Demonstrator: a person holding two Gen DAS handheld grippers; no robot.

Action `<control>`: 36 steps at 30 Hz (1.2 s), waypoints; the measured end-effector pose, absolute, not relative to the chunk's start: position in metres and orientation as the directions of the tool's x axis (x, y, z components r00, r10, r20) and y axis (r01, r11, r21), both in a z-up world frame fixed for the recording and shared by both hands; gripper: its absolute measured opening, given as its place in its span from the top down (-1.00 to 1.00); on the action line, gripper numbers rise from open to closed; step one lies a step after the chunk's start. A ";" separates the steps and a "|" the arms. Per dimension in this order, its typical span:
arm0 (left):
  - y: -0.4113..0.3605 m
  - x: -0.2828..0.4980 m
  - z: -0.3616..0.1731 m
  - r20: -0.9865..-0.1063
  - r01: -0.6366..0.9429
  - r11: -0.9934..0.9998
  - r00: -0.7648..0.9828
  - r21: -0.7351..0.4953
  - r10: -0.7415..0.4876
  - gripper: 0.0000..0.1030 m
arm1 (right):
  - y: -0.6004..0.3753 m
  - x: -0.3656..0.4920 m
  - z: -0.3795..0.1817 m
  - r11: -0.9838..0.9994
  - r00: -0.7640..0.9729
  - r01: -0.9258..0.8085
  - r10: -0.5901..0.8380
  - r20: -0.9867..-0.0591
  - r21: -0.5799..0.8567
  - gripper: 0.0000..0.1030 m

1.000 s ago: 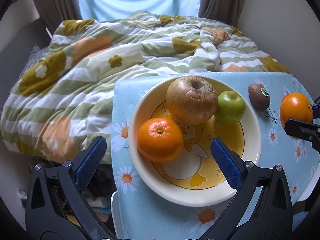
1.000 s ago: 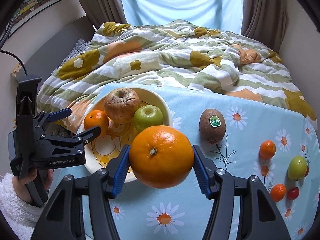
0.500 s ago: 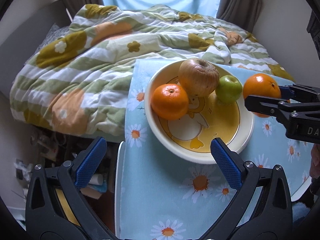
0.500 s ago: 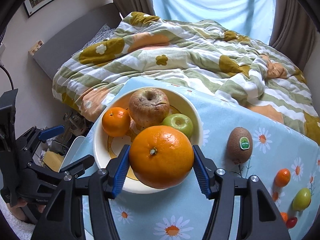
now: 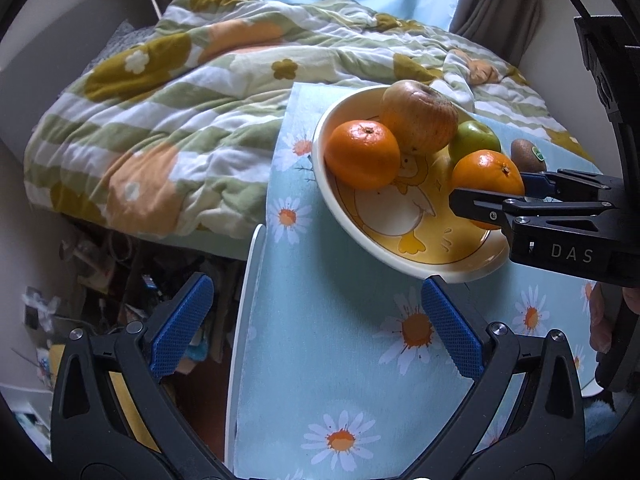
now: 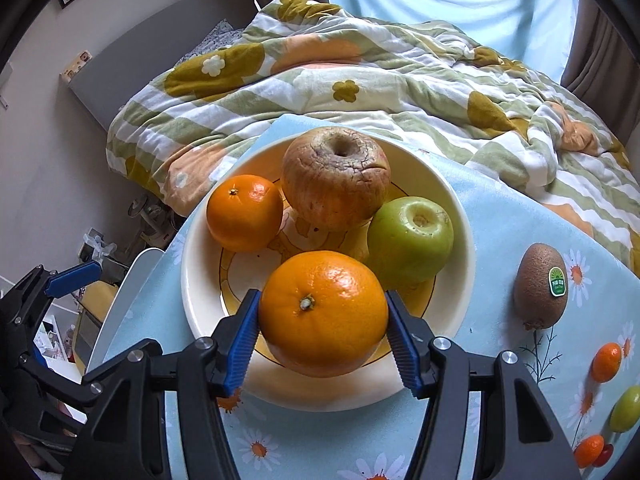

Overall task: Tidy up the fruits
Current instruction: 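Lower the held orange into the bowl and open the right tool, then move the left tool to the kiwi while the right tool approaches a small orange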

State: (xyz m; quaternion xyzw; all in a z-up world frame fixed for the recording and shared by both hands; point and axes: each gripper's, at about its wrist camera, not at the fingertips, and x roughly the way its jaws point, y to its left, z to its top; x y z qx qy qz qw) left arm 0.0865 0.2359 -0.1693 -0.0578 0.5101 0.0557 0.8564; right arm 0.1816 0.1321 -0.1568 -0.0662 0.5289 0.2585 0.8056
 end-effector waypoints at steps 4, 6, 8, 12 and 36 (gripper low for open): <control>0.236 0.080 -0.172 -0.885 -0.174 0.983 0.465 -0.056 0.032 -1.00 | 0.129 0.178 -0.157 0.858 0.312 -0.479 0.362 -0.879 0.183 -0.13; 0.237 0.077 -0.172 -0.886 -0.180 0.982 0.463 -0.063 0.028 -1.00 | 0.127 0.176 -0.152 0.857 0.335 -0.478 0.381 -0.862 0.193 -0.46; 0.237 0.073 -0.171 -0.886 -0.181 0.982 0.463 -0.062 0.029 -1.00 | 0.125 0.173 -0.147 0.858 0.358 -0.477 0.386 -0.850 0.188 -0.80; 0.236 0.069 -0.167 -0.883 -0.175 0.982 0.469 -0.064 0.026 -1.00 | 0.119 0.170 -0.143 0.868 0.385 -0.458 0.387 -0.838 0.190 -0.80; 0.202 0.065 -0.086 -0.803 0.012 0.999 0.595 -0.049 -0.047 -1.00 | 0.048 0.127 -0.059 0.951 0.536 -0.276 0.273 -0.799 0.140 -0.82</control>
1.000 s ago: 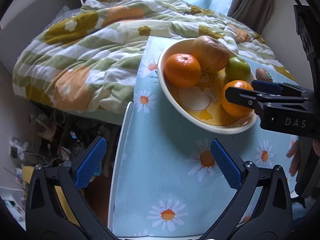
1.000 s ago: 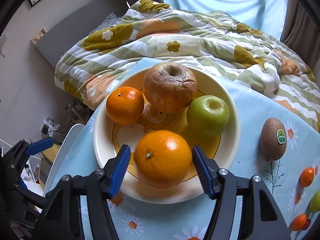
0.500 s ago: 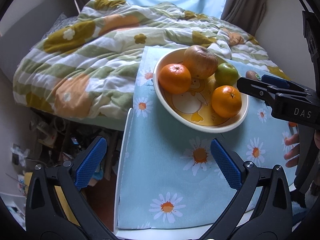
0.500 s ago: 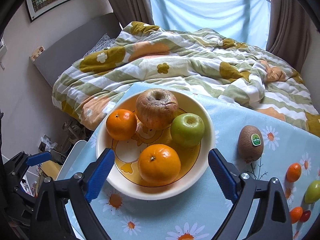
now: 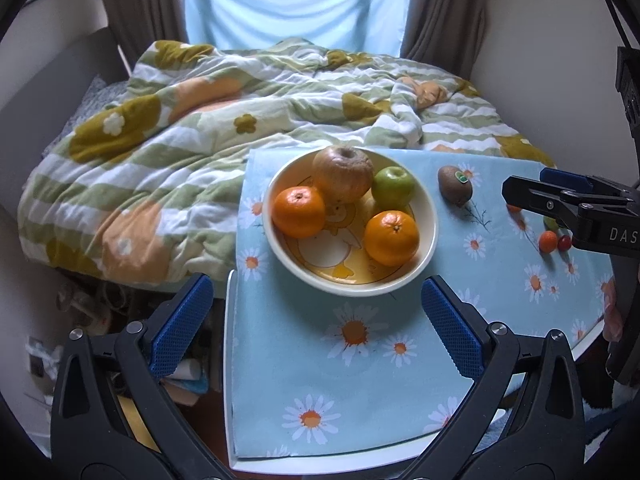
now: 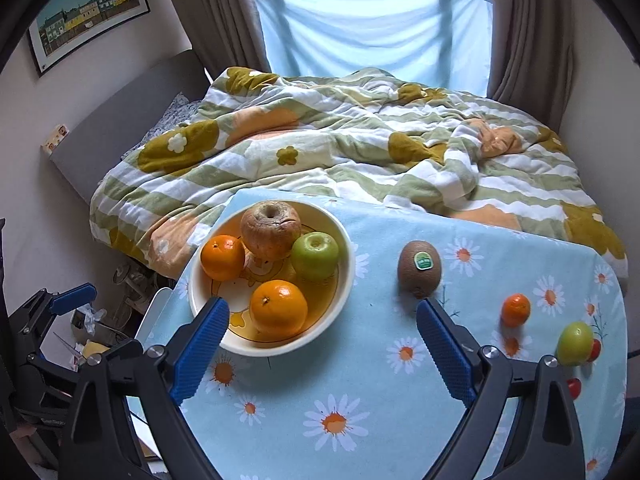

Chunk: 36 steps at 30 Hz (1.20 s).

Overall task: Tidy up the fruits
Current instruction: 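Move the left tool to the kiwi while the right tool approaches a small orange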

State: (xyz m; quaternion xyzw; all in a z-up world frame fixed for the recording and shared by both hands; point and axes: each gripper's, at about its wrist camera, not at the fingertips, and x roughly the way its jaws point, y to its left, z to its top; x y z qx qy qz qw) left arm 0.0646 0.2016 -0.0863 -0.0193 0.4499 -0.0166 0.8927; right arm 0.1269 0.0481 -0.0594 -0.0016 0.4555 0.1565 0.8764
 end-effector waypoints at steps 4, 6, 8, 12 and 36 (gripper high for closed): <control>0.189 0.074 -0.075 -0.786 0.059 0.996 0.613 -0.061 -0.084 -1.00 | 0.027 0.117 -0.047 0.972 0.566 -0.207 0.210 -0.797 0.110 -0.82; 0.182 0.081 -0.070 -0.776 0.088 0.994 0.621 -0.070 -0.110 -1.00 | 0.015 0.113 -0.043 0.980 0.575 -0.169 0.184 -0.797 0.105 -0.82; 0.172 0.088 -0.065 -0.760 0.124 0.990 0.637 -0.068 -0.132 -1.00 | 0.000 0.110 -0.041 0.987 0.582 -0.130 0.157 -0.798 0.099 -0.82; 0.145 0.107 -0.061 -0.746 0.166 0.985 0.648 -0.054 -0.150 -1.00 | -0.032 0.107 -0.042 0.993 0.585 -0.061 0.118 -0.802 0.101 -0.82; 0.001 0.234 -0.136 -0.849 0.293 0.956 0.503 -0.009 -0.162 -1.00 | -0.133 0.103 -0.124 0.982 0.471 0.160 0.013 -0.882 0.100 -0.81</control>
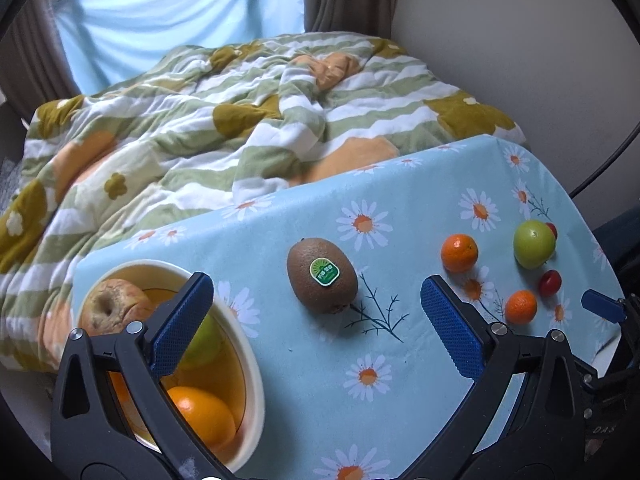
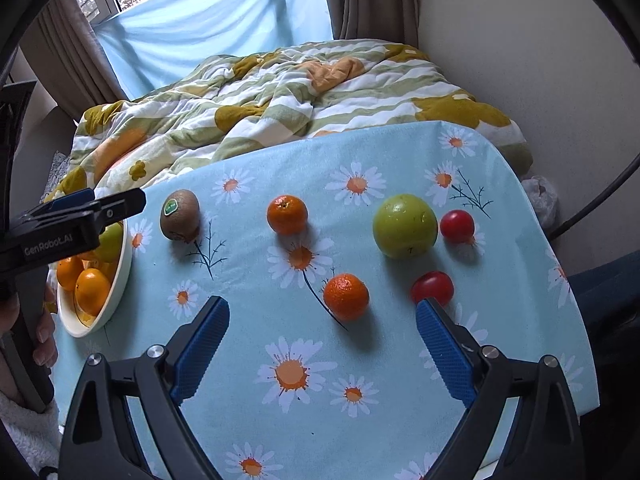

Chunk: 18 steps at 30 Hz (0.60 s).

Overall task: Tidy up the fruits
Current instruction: 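Move the left tool to the kiwi while the right tool approaches a small orange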

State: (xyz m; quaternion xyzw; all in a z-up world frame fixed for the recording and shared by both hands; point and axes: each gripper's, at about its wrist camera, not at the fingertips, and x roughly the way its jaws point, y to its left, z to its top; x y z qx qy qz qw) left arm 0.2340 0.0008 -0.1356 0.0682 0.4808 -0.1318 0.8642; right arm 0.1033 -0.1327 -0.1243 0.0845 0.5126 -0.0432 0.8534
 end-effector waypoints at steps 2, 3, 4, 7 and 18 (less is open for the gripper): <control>-0.004 0.239 -0.144 -0.857 0.299 0.954 0.493 0.003 -0.151 -1.00 | -0.133 0.105 -0.132 0.984 0.460 0.153 0.012 -0.888 0.093 -0.77; -0.006 0.241 -0.148 -0.861 0.302 0.953 0.488 0.010 -0.145 -1.00 | -0.133 0.106 -0.136 0.985 0.456 0.148 0.014 -0.890 0.092 -0.72; -0.008 0.244 -0.152 -0.866 0.305 0.952 0.481 0.016 -0.139 -1.00 | -0.132 0.106 -0.140 0.985 0.451 0.144 0.015 -0.893 0.090 -0.65; -0.014 0.251 -0.165 -0.881 0.312 0.949 0.457 0.031 -0.122 -0.95 | -0.132 0.108 -0.148 0.986 0.444 0.140 0.015 -0.896 0.086 -0.63; -0.022 0.272 -0.196 -0.914 0.289 0.955 0.402 0.066 -0.059 -0.62 | -0.131 0.121 -0.166 0.996 0.430 0.078 0.000 -0.903 0.037 -0.45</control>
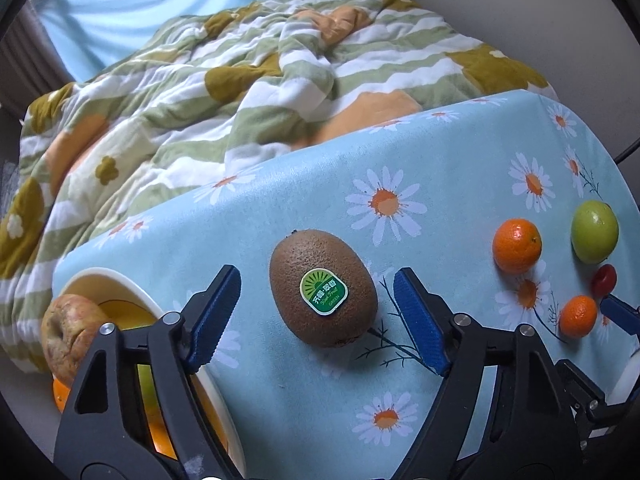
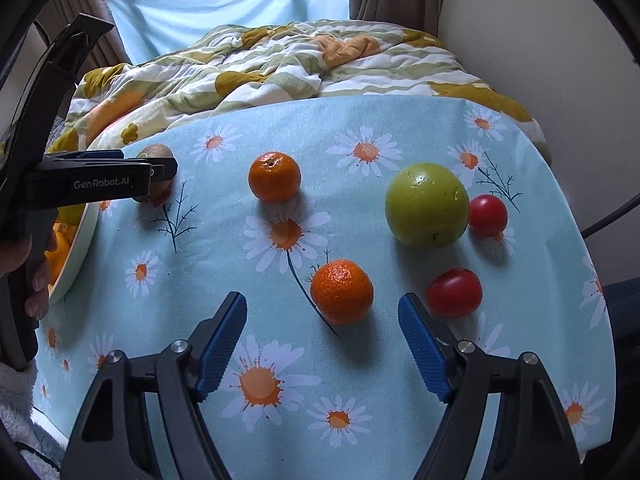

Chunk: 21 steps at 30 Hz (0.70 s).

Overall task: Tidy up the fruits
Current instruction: 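Move the left tool to the kiwi while the right tool approaches a small orange, then grasp the kiwi with the left tool while the right tool grasps the small orange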

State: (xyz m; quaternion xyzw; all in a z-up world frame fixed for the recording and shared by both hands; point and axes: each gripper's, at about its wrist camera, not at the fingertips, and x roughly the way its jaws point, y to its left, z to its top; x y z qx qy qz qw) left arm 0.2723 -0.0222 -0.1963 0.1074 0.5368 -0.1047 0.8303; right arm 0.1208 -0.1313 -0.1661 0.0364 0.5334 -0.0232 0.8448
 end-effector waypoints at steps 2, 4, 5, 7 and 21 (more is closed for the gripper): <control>-0.022 0.274 -0.200 -0.920 0.282 0.957 0.389 0.064 -0.053 -0.57 | -0.132 0.122 -0.168 0.997 0.431 0.067 0.000 -0.903 0.032 -0.44; -0.022 0.275 -0.202 -0.922 0.276 0.959 0.382 0.058 -0.055 -0.55 | -0.133 0.124 -0.171 0.998 0.425 0.057 0.006 -0.905 0.034 -0.36; -0.023 0.275 -0.202 -0.923 0.277 0.959 0.381 0.055 -0.057 -0.48 | -0.133 0.125 -0.174 0.998 0.420 0.052 0.010 -0.907 0.035 -0.33; -0.024 0.275 -0.205 -0.927 0.278 0.959 0.371 0.056 -0.053 -0.32 | -0.133 0.125 -0.177 0.998 0.412 0.045 0.016 -0.911 0.038 -0.28; -0.024 0.272 -0.209 -0.929 0.259 0.965 0.367 0.046 -0.054 -0.09 | -0.135 0.125 -0.178 1.000 0.420 -0.008 0.015 -0.908 0.012 -0.17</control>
